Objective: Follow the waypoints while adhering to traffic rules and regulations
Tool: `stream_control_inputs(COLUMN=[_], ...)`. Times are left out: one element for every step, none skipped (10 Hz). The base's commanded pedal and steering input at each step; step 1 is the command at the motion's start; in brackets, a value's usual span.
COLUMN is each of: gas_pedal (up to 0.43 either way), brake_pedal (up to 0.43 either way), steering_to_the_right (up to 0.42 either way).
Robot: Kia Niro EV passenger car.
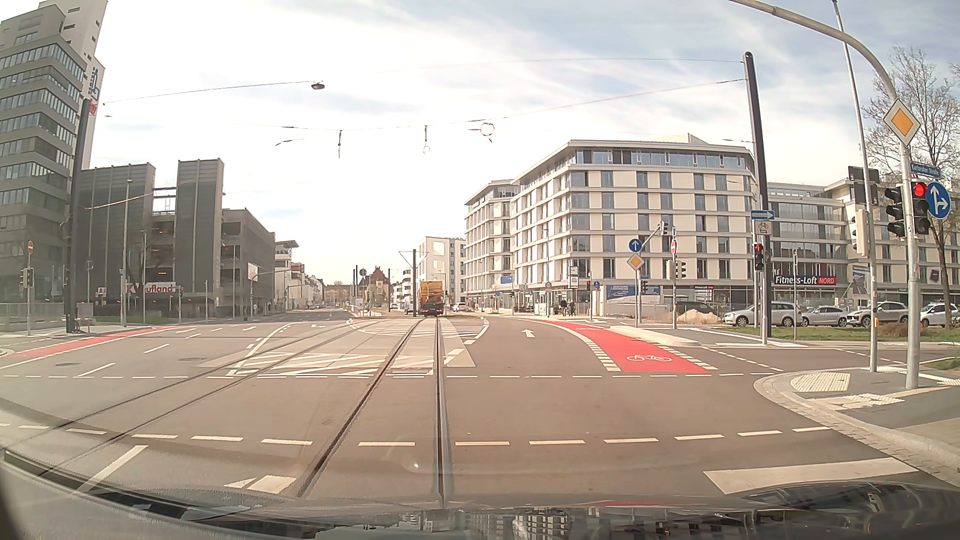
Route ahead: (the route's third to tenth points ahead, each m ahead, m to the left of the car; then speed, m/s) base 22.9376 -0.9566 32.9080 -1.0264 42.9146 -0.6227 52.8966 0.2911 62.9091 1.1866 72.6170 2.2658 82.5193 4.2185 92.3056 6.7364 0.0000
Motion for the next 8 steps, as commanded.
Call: stream_control_inputs(gas_pedal=[0.0,0.0,0.0,0.0,0.0,0.0,0.0,0.0], brake_pedal=[0.201,0.195,0.201,0.201,0.201,0.201,0.201,0.201], steering_to_the_right=[0.06,0.06,0.061,0.061,0.061,0.061,0.062,0.062])
